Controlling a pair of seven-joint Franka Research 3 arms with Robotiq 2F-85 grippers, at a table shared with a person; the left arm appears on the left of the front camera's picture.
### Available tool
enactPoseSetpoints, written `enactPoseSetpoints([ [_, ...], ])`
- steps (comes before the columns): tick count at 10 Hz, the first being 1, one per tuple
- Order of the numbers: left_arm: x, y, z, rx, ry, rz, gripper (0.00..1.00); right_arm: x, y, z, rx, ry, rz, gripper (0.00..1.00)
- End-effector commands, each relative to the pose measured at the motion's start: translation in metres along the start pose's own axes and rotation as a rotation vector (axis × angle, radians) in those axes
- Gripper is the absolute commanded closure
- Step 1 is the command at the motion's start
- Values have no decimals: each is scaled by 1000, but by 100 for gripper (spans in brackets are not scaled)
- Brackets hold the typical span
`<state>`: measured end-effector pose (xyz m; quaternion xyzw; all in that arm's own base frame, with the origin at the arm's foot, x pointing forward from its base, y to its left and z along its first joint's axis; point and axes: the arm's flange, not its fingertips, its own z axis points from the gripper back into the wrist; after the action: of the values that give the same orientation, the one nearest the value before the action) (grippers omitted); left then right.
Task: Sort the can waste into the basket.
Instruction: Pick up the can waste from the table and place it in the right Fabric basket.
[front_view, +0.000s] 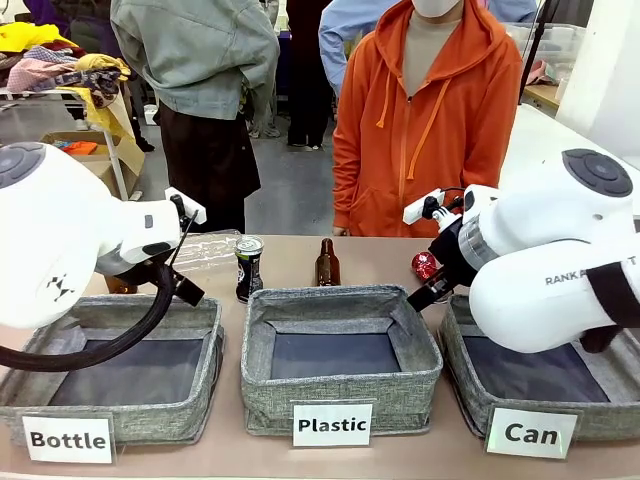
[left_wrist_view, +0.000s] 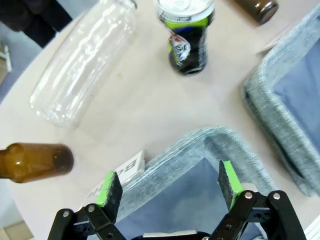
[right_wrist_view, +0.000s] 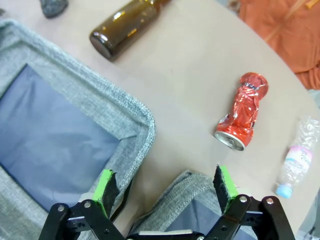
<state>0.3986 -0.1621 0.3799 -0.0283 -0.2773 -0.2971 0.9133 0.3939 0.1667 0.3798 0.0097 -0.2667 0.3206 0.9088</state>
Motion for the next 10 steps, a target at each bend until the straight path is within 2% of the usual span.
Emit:
enactPoseSetpoints([
  [1, -2, 1, 45, -79, -56, 47, 0, 9, 1, 48, 49, 16, -20, 0],
  [2, 4, -4, 70, -102, -1, 183, 0, 14, 6, 74, 57, -22, -125, 0],
  [3, 3, -8, 95, -136, 36, 302, 0, 16, 11, 101, 38, -15, -284, 0],
  [4, -7, -9, 117, -243, 52, 267, 0, 12, 12, 122, 65, -7, -353, 0],
  [6, -35, 9, 162, -510, 39, 218, 0, -15, -4, 159, 370, 22, -380, 0],
  [7, -60, 30, 176, -664, 30, 209, 0, -36, -26, 173, 497, 8, -409, 0],
  [9, -111, 81, 187, -752, -36, 267, 0, -79, -84, 187, 653, -77, -604, 0],
  [10, -138, 111, 187, -768, -98, 325, 0, -104, -114, 194, 686, -162, -704, 0],
])
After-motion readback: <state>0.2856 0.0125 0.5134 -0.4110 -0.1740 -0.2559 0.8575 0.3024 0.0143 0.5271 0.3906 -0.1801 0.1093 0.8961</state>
